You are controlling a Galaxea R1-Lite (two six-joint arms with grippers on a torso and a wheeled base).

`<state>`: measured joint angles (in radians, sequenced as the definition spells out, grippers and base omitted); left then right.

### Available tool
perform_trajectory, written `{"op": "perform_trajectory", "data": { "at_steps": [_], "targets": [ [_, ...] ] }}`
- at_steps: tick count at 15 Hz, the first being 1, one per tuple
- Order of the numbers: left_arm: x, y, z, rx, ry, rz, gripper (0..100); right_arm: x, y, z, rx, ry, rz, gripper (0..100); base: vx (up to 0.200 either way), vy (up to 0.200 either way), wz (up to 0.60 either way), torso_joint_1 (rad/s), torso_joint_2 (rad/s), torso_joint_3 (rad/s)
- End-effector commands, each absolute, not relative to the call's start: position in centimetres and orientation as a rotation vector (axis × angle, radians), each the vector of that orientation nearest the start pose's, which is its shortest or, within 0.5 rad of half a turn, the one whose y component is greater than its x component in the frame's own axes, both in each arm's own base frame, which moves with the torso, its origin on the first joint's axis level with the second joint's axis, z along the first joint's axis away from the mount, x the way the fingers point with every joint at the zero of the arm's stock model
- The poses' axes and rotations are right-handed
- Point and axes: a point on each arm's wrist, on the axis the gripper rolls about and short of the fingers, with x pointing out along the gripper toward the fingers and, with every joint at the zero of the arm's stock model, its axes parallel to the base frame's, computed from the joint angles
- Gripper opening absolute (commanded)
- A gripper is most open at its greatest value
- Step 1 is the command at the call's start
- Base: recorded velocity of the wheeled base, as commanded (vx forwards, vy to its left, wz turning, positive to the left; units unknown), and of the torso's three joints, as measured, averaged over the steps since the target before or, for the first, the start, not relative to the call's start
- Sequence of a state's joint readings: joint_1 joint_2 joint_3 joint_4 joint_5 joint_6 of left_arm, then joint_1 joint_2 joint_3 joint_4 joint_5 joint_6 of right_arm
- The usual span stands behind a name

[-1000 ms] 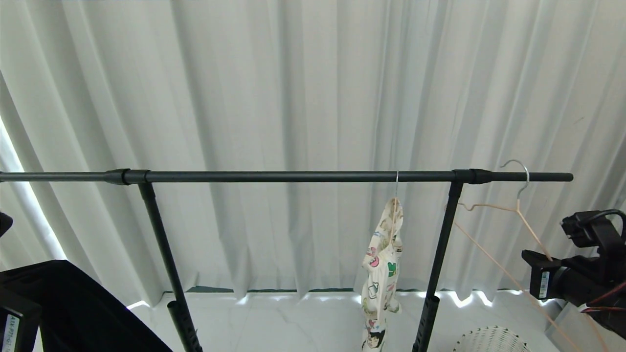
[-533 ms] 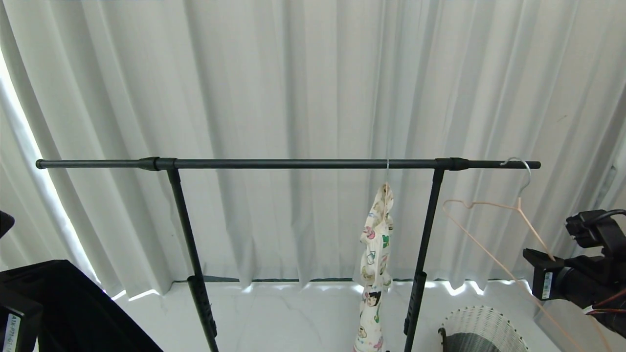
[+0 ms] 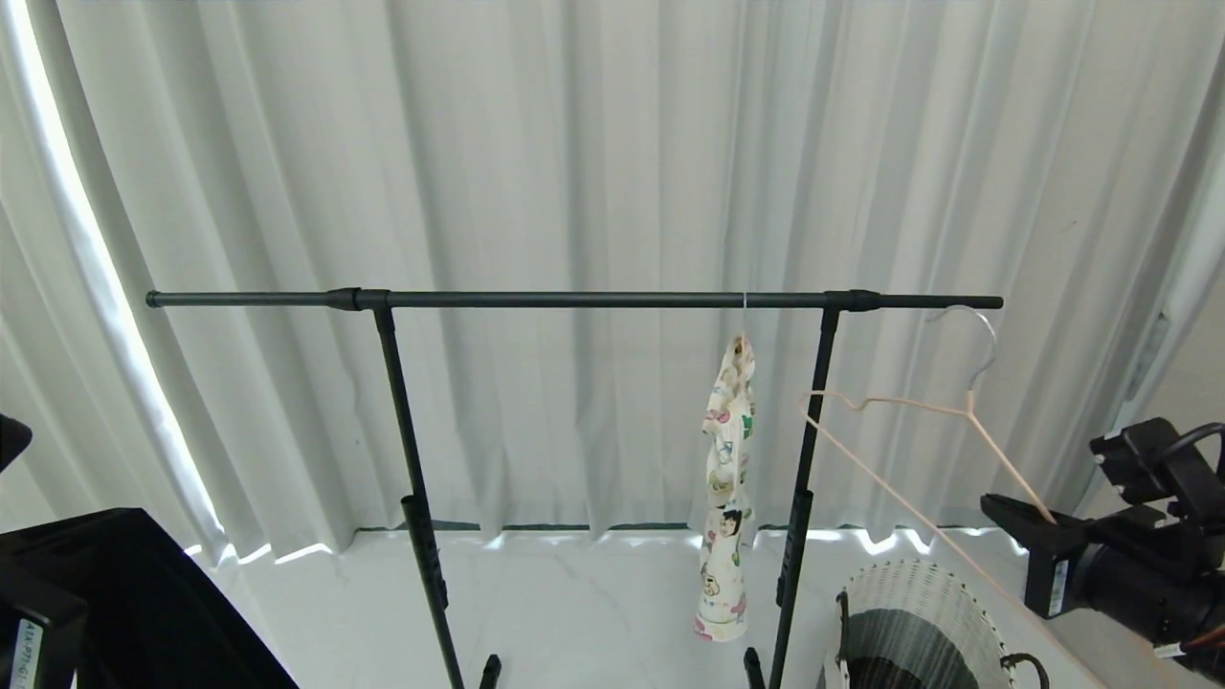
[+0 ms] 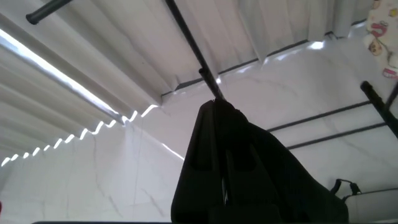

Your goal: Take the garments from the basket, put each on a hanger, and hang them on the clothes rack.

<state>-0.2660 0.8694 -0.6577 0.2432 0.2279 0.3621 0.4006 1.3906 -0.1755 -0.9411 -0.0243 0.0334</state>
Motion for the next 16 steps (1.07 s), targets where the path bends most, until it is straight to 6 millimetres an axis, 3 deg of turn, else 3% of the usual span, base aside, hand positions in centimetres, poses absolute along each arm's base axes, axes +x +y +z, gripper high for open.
{"op": "perform_trajectory", "data": {
  "at_steps": [1, 3, 6, 7, 9, 13, 16],
  "targets": [
    [8.0, -2.5, 22.2, 0.482, 0.402, -0.209, 0, 14.9, 9.0, 13.3, -0.039, 0.264, 0.521, 0, 0.000, 0.000, 0.00, 0.000, 0.00, 0.000],
    [8.1, -3.5, 22.3, 0.461, 0.378, -0.305, 0, 13.5, 11.2, 13.1, -0.053, 0.284, 0.670, 0, 0.000, 0.000, 0.00, 0.000, 0.00, 0.000],
    [10.6, -4.7, 23.1, 0.324, 0.420, -0.254, 0, 11.5, 13.3, 13.0, -0.038, 0.308, 0.825, 0, 0.000, 0.000, 0.00, 0.000, 0.00, 0.000],
    [13.6, -6.0, 23.7, 0.259, 0.474, -0.137, 0, 10.6, 14.3, 13.1, -0.024, 0.323, 0.899, 0, 0.000, 0.000, 0.00, 0.000, 0.00, 0.000],
    [17.4, -7.7, 22.9, 0.286, 0.543, -0.007, 0, 10.2, 15.8, 14.0, 0.027, 0.311, 0.957, 0, 0.000, 0.000, 0.00, 0.000, 0.00, 0.000],
    [21.1, -9.8, 21.3, 0.289, 0.567, -0.002, 0, 9.9, 17.8, 15.8, 0.091, 0.278, 1.024, 0, 0.000, 0.000, 0.00, 0.000, 0.00, 0.000],
    [22.0, -10.5, 20.9, 0.243, 0.548, -0.002, 0, 8.9, 18.5, 16.0, 0.108, 0.286, 1.082, 0, 0.000, 0.000, 0.00, 0.000, 0.00, 0.000]
  ]
}}
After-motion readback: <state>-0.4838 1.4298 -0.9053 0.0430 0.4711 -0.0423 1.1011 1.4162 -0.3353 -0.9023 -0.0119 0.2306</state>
